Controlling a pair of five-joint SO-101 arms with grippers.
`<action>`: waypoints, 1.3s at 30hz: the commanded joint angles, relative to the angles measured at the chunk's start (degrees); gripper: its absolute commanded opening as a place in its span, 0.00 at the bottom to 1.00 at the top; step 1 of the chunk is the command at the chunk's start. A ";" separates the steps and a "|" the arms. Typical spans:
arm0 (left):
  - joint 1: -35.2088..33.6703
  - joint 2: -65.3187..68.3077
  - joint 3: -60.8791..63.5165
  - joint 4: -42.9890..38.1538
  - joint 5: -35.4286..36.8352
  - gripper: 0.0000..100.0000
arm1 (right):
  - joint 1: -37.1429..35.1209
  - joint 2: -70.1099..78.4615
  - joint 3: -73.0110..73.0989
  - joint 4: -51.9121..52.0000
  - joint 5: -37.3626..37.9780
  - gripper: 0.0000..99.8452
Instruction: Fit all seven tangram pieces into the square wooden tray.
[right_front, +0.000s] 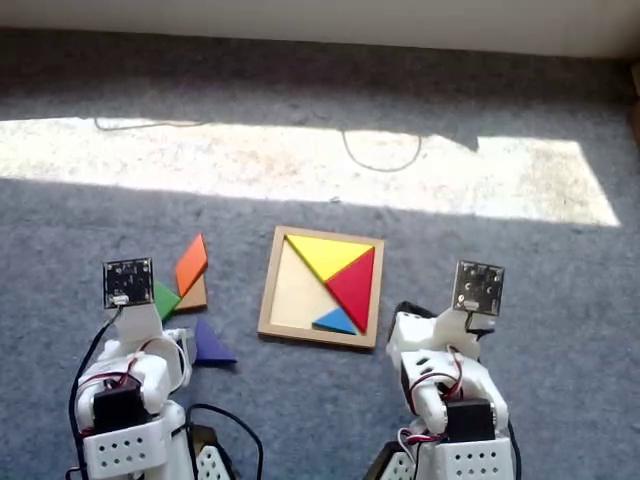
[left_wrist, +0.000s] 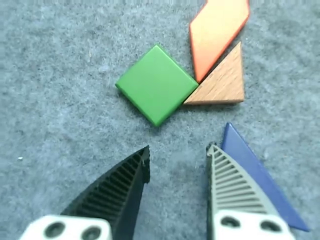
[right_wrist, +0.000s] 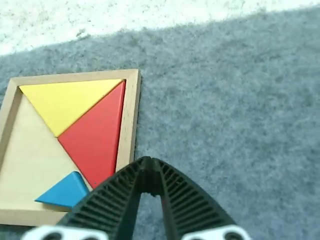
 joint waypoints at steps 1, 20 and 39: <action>-5.05 -3.03 -10.51 -0.09 -0.62 0.19 | 0.66 -0.75 7.69 2.77 0.79 0.00; 3.38 30.99 -39.43 0.00 -18.81 0.23 | 0.66 -0.31 7.69 3.03 0.79 0.00; 5.76 102.11 -70.02 -15.65 -31.47 0.24 | 0.66 -0.22 7.69 3.03 0.79 0.00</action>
